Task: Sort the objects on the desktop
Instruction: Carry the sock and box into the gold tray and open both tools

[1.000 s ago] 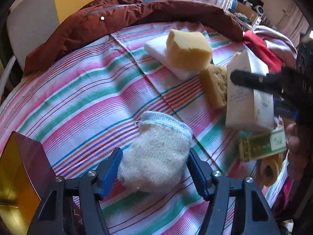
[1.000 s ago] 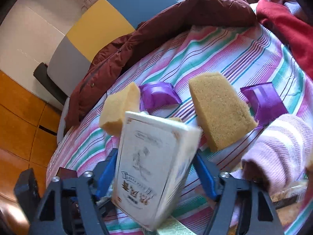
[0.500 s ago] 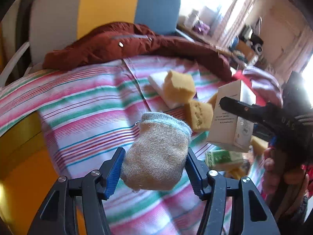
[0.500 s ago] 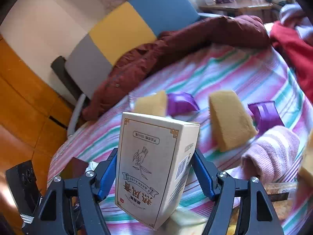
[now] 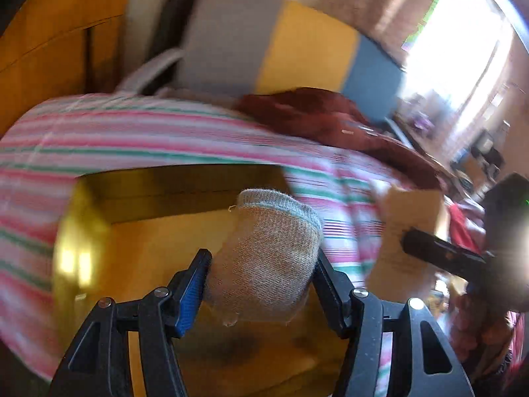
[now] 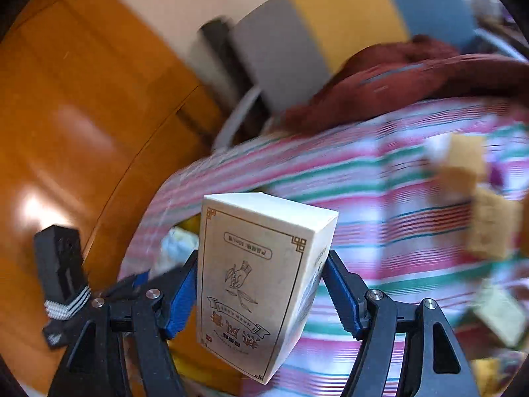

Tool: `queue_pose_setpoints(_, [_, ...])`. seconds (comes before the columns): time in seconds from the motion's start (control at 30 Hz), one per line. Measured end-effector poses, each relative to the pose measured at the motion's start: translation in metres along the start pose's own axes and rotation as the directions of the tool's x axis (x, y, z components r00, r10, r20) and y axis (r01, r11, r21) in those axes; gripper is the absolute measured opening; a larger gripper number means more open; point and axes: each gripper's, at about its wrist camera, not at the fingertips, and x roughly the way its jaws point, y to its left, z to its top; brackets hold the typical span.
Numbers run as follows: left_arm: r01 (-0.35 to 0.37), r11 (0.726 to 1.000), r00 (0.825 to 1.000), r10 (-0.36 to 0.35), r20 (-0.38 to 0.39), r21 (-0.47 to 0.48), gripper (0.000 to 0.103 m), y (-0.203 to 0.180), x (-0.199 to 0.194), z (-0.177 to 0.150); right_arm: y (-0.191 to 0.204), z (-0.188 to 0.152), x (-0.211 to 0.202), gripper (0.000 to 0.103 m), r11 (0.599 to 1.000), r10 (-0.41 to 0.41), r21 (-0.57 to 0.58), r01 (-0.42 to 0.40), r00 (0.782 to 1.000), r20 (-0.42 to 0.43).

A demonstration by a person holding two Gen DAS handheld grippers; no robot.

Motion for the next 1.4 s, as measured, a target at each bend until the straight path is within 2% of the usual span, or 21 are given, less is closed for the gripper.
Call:
queue_pose_setpoints(0.17, [-0.112, 0.992, 0.994, 0.111, -0.019, -0.058, 0.062, 0.060, 0.008, -0.003, 0.034, -0.002, 0.063, 0.072, 0.997, 0.033, -0.062, -0.043, 0.987, -0.160])
queue_pose_setpoints(0.3, [-0.148, 0.987, 0.989, 0.147, -0.017, -0.067, 0.063, 0.082, 0.023, 0.003, 0.051, 0.003, 0.117, 0.072, 0.996, 0.010, -0.081, -0.032, 0.965, -0.263])
queue_pose_setpoints(0.37, [-0.168, 0.981, 0.986, 0.168, -0.011, -0.099, 0.064, 0.093, 0.025, 0.005, 0.056, 0.011, 0.136, 0.072, 0.997, 0.015, -0.067, -0.036, 0.959, -0.283])
queue_pose_setpoints(0.43, [-0.170, 0.977, 0.984, 0.175, 0.023, -0.131, 0.069, 0.099, 0.022, 0.008, 0.059, 0.015, 0.145, 0.074, 0.998, 0.036, -0.045, -0.051, 0.959, -0.281])
queue_pose_setpoints(0.47, [-0.177, 0.974, 0.982, 0.184, 0.037, -0.138, 0.075, 0.102, 0.020, 0.010, 0.061, 0.019, 0.149, 0.075, 0.997, 0.040, -0.046, -0.054, 0.961, -0.273])
queue_pose_setpoints(0.5, [-0.179, 0.973, 0.981, 0.187, 0.045, -0.144, 0.080, 0.104, 0.018, 0.011, 0.065, 0.020, 0.152, 0.078, 0.998, 0.038, -0.047, -0.052, 0.964, -0.262])
queue_pose_setpoints(0.53, [-0.174, 0.973, 0.982, 0.184, 0.053, -0.153, 0.081, 0.104, 0.015, 0.012, 0.067, 0.021, 0.153, 0.089, 0.998, 0.045, -0.041, -0.057, 0.966, -0.256])
queue_pose_setpoints(0.57, [-0.165, 0.973, 0.982, 0.177, 0.065, -0.163, 0.081, 0.105, 0.011, 0.011, 0.070, 0.024, 0.154, 0.094, 0.997, 0.050, -0.038, -0.061, 0.967, -0.250])
queue_pose_setpoints(0.9, [-0.199, 0.968, 0.966, 0.219, 0.134, -0.151, 0.076, 0.086, -0.023, -0.021, 0.075, 0.004, 0.128, 0.094, 0.993, -0.017, -0.118, -0.009, 0.976, -0.216])
queue_pose_setpoints(1.2, [-0.121, 0.970, 0.983, 0.147, 0.114, -0.211, 0.076, 0.072, -0.036, -0.054, 0.084, -0.022, 0.080, 0.100, 0.959, -0.144, -0.259, 0.116, 0.985, -0.095])
queue_pose_setpoints(1.4, [-0.054, 0.981, 0.991, 0.076, 0.111, -0.185, 0.076, 0.054, -0.040, -0.062, 0.071, -0.038, 0.051, 0.102, 0.945, -0.206, -0.266, 0.189, 0.978, -0.037])
